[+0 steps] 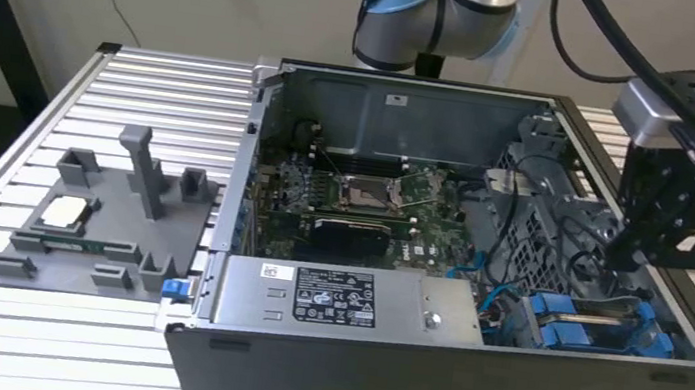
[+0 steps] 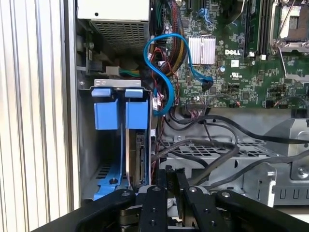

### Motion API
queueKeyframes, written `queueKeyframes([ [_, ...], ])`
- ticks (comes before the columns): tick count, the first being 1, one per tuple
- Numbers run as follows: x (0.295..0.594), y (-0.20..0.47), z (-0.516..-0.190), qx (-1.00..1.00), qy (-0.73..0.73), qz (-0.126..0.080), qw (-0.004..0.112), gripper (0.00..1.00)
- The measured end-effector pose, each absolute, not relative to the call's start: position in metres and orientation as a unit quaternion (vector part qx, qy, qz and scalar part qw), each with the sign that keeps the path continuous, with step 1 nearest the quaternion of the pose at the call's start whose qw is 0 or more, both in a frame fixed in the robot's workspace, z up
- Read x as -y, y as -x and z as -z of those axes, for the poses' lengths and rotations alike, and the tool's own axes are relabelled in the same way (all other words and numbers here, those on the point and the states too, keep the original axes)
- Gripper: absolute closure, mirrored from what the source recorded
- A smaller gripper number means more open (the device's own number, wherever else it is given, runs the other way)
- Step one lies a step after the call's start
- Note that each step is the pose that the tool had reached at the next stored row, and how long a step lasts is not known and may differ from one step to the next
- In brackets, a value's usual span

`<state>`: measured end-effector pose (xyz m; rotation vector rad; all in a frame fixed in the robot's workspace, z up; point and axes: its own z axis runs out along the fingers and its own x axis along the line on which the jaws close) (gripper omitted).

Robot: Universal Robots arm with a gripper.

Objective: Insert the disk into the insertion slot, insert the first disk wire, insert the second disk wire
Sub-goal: 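Insert the first disk wire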

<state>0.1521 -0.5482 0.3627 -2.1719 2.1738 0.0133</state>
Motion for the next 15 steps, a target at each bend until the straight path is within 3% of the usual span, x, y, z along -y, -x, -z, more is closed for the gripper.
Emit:
queueKeyframes([
  [12, 0.566, -0.154, -0.356, -0.707, 0.706, -0.005, 0.034, 0.81],
  [15, 0.567, -0.154, -0.355, -0.707, 0.706, -0.008, 0.028, 0.81],
])
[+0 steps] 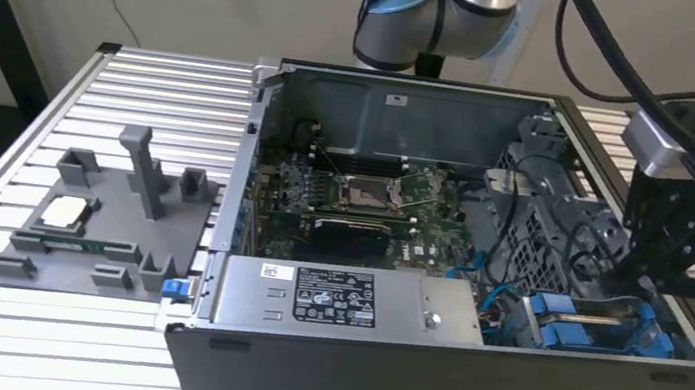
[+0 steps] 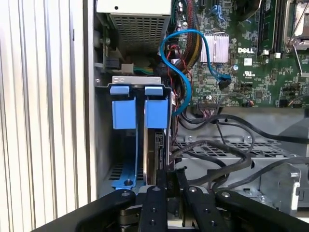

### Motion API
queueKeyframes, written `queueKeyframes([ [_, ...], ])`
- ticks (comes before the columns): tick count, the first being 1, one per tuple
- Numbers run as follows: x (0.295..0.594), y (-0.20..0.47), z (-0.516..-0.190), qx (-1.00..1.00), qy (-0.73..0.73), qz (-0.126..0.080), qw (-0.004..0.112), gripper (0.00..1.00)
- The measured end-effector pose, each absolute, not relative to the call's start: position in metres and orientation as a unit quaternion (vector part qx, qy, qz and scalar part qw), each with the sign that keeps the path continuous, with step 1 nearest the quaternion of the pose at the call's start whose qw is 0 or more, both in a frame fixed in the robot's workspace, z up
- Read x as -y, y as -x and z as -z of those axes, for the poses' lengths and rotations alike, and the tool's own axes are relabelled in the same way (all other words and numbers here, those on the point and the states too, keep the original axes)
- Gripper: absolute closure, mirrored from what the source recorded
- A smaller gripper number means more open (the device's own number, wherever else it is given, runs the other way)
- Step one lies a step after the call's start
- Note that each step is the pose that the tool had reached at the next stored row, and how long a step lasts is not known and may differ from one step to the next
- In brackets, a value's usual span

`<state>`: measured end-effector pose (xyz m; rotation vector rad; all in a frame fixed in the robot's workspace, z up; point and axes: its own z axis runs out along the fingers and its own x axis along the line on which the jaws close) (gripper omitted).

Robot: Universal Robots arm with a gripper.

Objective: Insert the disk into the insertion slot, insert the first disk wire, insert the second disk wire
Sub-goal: 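Insert the first disk wire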

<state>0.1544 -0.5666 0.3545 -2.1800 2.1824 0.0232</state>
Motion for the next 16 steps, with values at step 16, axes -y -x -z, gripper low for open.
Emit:
queueKeyframes([
  [16, 0.5696, -0.1634, -0.3463, -0.708, 0.706, -0.017, 0.014, 0.81],
])
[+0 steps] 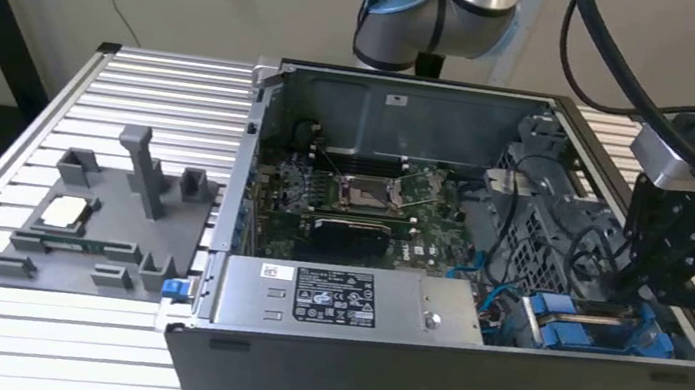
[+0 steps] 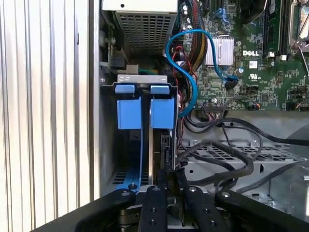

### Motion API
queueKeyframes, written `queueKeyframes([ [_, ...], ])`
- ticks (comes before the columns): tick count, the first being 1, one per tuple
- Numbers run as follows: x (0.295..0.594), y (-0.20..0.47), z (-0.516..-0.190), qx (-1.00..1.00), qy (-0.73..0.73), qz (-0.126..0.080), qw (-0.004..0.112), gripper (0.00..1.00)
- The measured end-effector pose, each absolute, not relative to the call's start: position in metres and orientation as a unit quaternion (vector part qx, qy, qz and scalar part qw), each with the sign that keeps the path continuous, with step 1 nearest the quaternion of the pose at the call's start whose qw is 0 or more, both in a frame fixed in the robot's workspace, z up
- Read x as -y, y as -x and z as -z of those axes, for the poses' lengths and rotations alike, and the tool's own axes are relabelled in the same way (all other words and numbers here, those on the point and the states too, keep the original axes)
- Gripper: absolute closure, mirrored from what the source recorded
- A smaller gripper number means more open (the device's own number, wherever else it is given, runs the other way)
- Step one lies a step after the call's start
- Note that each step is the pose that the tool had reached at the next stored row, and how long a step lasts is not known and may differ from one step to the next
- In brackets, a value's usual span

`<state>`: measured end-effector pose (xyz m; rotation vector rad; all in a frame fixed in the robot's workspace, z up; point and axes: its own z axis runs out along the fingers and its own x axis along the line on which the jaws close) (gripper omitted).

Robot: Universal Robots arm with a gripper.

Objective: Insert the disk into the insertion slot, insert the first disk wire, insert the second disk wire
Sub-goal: 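Insert the first disk wire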

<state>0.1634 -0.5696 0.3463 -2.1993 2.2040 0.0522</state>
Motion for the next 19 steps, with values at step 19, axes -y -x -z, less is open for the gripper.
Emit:
queueKeyframes([
  [19, 0.5696, -0.1645, -0.3387, -0.712, 0.702, -0.017, 0.014, 0.81],
])
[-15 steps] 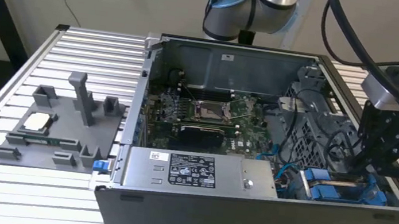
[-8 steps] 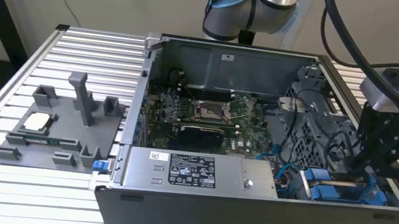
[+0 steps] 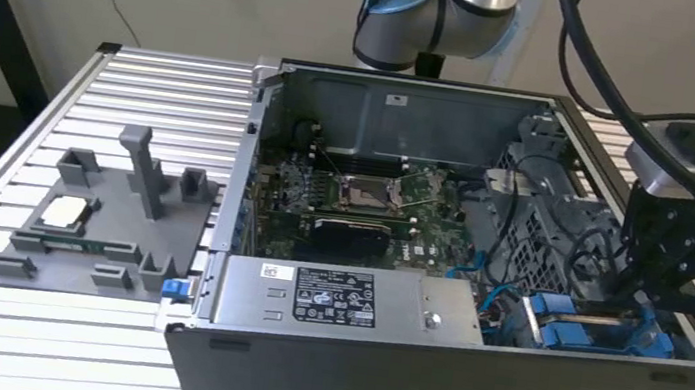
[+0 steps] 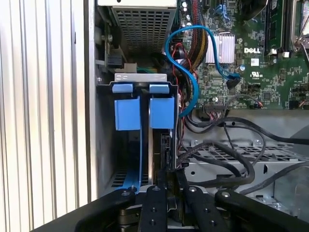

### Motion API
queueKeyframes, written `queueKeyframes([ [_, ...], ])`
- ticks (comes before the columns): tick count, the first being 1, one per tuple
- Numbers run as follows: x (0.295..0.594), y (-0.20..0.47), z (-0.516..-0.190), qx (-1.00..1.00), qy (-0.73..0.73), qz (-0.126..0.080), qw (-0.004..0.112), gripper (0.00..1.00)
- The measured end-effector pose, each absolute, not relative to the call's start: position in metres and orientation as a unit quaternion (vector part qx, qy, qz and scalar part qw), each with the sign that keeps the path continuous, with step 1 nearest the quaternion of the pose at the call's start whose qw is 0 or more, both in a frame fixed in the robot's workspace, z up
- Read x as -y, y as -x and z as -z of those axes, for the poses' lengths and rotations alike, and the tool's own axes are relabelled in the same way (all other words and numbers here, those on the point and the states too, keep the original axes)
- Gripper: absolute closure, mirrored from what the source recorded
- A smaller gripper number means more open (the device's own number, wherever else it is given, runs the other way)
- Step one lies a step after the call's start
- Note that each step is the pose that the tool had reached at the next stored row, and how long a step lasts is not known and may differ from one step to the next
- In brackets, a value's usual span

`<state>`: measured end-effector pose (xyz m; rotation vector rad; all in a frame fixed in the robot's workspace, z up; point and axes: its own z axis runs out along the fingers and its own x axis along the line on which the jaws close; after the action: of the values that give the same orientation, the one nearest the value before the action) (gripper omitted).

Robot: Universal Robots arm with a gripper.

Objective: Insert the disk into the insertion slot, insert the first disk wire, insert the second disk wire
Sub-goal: 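Insert the first disk wire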

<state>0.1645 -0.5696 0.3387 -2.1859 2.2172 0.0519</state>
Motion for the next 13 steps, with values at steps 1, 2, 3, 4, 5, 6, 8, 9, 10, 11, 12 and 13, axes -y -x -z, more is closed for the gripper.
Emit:
queueKeyframes([
  [1, 0.5696, -0.1651, -0.3385, -0.712, 0.702, -0.017, 0.014, 0.81],
  [2, 0.5696, -0.1655, -0.3380, -0.713, 0.701, -0.017, 0.014, 0.81],
  [3, 0.5696, -0.1657, -0.3372, -0.713, 0.701, -0.017, 0.014, 0.81],
  [4, 0.5696, -0.1659, -0.3359, -0.713, 0.701, -0.017, 0.014, 0.81],
  [5, 0.5697, -0.1661, -0.3347, -0.713, 0.700, -0.016, 0.014, 0.81],
  [6, 0.5696, -0.1663, -0.3334, -0.714, 0.700, -0.016, 0.014, 0.81],
  [8, 0.5696, -0.1664, -0.3324, -0.714, 0.700, -0.017, 0.014, 0.80],
  [9, 0.5696, -0.1664, -0.3328, -0.714, 0.700, -0.018, 0.013, 0.73],
  [10, 0.5697, -0.1663, -0.3341, -0.714, 0.700, -0.019, 0.012, 0.73],
  [11, 0.5696, -0.1663, -0.3365, -0.714, 0.700, -0.019, 0.012, 0.73],
  [12, 0.5697, -0.1663, -0.3390, -0.714, 0.700, -0.019, 0.012, 0.73],
  [13, 0.5696, -0.1663, -0.3415, -0.714, 0.700, -0.019, 0.012, 0.73],
])
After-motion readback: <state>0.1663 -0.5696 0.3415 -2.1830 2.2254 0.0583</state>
